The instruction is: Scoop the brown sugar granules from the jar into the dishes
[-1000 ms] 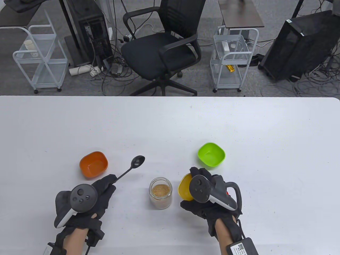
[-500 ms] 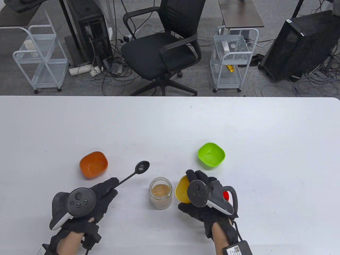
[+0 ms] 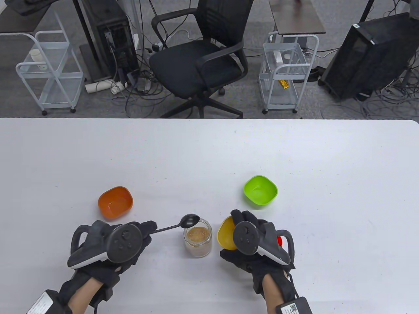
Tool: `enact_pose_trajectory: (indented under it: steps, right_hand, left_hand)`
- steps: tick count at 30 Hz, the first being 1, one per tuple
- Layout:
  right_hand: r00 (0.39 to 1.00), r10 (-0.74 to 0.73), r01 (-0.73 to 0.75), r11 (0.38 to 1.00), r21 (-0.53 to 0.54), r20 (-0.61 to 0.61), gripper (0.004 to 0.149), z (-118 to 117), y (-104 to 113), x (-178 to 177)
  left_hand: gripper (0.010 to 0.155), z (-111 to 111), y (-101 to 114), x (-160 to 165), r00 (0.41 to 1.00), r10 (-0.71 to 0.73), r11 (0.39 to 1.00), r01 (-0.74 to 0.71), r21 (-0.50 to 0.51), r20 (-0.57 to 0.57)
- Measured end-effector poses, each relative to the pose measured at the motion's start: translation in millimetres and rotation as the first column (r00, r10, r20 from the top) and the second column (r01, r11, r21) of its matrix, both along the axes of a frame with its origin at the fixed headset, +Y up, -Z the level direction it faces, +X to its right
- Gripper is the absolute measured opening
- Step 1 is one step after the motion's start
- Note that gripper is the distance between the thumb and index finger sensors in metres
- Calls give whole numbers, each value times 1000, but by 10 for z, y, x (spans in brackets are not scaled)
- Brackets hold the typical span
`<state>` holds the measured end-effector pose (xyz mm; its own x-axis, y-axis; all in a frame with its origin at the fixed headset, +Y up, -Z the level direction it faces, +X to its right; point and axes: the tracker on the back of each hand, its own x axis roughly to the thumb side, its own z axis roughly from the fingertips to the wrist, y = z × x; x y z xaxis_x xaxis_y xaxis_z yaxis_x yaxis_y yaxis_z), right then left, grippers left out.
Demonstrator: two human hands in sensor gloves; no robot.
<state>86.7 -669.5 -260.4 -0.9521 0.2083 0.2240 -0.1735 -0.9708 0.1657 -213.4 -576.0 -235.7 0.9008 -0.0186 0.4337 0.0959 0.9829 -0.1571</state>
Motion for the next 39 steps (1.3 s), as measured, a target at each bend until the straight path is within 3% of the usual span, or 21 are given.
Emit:
enact_pose_trajectory:
  steps: [12,20,27,32,39]
  right_hand:
    - [1000,-9,9,1000,-11,-4,107,1,-12,22]
    - [1000,-8,8,1000,-19,-21,107,10,-12,0]
    - [1000,-10,10,1000,-21,-24,107,13,-11,-4]
    - [1000,-13,13,1000,-26,-25,107,9,-11,0]
    - [999,-25,25,999,-33,-24,107,-2,-9,14]
  left_hand:
    - [44,-25,100,596,932,-360,933,360,12,33]
    - [43,51,10,1107,783,-621,778,611,145,32]
    - [43,19,-80,1378,689,-724,686,715,139,27]
    - [43,-104,-15,1396,751,-656,753,658,3,74]
    - [44,-402,50,1126,899,-433,854,432,-291,64]
